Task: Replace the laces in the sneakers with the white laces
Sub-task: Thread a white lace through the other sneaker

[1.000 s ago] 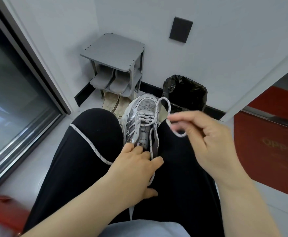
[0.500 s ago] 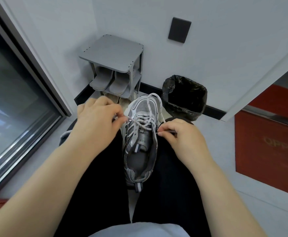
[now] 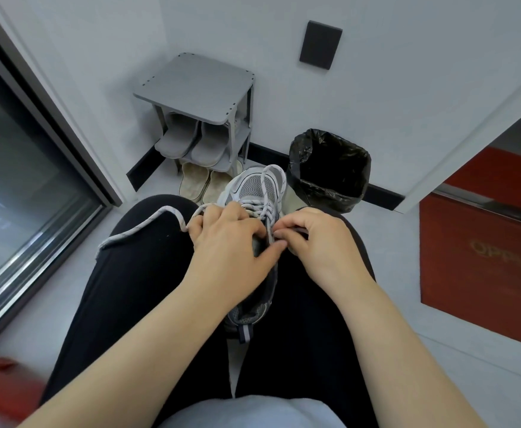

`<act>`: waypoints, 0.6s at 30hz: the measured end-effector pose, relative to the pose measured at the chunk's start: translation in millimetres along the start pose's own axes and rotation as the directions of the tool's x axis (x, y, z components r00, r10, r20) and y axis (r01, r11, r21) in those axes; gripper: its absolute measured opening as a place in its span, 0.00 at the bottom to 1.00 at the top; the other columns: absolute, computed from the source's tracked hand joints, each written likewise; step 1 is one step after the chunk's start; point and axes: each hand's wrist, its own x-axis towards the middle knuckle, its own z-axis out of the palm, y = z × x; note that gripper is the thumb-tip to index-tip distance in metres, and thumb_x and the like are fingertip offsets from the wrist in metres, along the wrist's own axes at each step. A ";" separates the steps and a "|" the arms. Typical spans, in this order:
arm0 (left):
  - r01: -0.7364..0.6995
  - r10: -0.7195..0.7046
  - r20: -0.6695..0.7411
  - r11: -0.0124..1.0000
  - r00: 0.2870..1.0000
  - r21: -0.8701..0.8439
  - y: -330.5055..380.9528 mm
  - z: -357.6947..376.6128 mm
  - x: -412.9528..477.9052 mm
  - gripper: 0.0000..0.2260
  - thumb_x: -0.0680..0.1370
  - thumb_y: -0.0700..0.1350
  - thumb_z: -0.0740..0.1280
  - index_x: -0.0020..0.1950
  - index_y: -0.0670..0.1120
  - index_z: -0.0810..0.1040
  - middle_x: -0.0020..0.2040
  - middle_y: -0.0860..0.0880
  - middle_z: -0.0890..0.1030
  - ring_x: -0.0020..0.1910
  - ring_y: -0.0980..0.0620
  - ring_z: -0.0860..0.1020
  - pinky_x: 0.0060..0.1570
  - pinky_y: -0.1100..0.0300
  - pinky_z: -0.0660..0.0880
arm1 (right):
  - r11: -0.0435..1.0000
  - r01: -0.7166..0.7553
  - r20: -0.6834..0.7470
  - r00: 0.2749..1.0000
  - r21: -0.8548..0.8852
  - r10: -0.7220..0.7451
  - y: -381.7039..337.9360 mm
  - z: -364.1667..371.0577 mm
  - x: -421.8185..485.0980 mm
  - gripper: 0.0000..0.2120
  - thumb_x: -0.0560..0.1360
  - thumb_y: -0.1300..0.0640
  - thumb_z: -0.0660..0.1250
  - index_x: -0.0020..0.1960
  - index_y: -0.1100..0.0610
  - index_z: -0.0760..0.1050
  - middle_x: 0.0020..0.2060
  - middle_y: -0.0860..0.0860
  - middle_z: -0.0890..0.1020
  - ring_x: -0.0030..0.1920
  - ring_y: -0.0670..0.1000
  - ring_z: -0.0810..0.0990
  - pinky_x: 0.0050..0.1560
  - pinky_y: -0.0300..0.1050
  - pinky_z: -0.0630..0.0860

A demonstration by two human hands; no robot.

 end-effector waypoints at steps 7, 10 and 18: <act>0.076 -0.072 0.056 0.995 0.996 -0.072 -3.8 3.8 1.0 0.11 0.73 0.55 0.66 0.55 0.57 0.78 0.49 0.59 0.65 0.59 0.53 0.62 0.56 0.59 0.49 | 1.000 -0.016 -0.007 1.000 0.020 0.016 0.0 0.5 -3.0 0.06 0.71 0.58 0.70 0.46 0.49 0.80 0.40 0.43 0.81 0.46 0.45 0.80 0.52 0.49 0.76; 0.070 -0.064 0.062 0.993 0.996 -0.090 -4.3 2.5 0.7 0.12 0.73 0.55 0.67 0.55 0.56 0.78 0.49 0.59 0.65 0.59 0.52 0.62 0.56 0.59 0.50 | 0.992 -0.057 -0.014 0.998 0.109 0.059 -0.8 -0.8 -3.5 0.10 0.69 0.58 0.72 0.46 0.47 0.74 0.36 0.43 0.82 0.42 0.43 0.80 0.50 0.49 0.76; 0.057 -0.056 0.011 0.994 0.998 -0.097 -6.0 4.5 1.9 0.11 0.77 0.47 0.61 0.56 0.56 0.79 0.48 0.58 0.66 0.57 0.52 0.63 0.55 0.59 0.51 | 0.992 -0.069 0.005 0.998 0.103 0.069 -1.6 -0.9 -1.2 0.08 0.69 0.58 0.73 0.41 0.48 0.75 0.33 0.41 0.82 0.38 0.37 0.78 0.41 0.31 0.71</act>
